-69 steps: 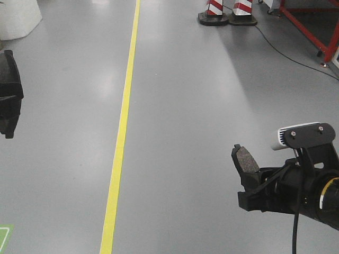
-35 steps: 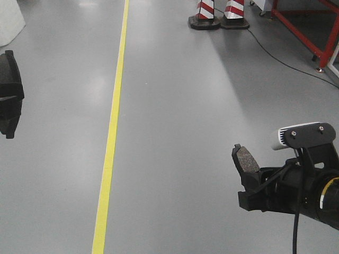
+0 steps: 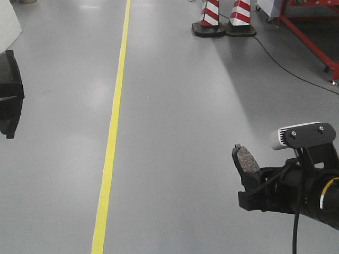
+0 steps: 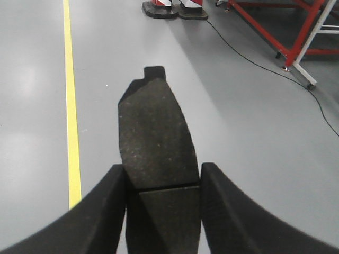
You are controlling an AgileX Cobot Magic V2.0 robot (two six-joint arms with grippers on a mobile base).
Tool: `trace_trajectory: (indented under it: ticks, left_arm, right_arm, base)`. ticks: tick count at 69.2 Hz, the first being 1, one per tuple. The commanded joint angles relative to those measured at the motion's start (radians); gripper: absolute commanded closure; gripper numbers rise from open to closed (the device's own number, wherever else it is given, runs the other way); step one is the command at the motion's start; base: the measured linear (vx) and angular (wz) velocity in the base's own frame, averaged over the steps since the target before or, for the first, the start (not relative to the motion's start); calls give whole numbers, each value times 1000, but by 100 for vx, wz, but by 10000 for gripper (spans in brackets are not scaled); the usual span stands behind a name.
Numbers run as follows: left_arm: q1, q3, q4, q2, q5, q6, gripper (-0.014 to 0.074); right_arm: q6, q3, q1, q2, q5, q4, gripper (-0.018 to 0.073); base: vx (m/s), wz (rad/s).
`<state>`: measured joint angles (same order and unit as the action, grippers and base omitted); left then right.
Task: Move and align brake pads A on conveyor
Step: 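Drive along the yellow line toward the striped cones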
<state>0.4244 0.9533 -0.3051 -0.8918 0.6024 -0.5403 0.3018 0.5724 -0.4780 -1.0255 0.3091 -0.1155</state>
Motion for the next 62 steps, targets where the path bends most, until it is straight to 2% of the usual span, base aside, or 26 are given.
trace_trajectory:
  ticks: [1, 62]
  left_arm:
    - [5, 26, -12, 11, -86, 0, 398]
    - [5, 26, -12, 11, -87, 0, 398]
  right_arm:
    - [-8, 29, 0, 19, -76, -10, 463]
    - [-8, 29, 0, 19, -68, -10, 463]
  base:
    - [45, 9]
    - [50, 4]
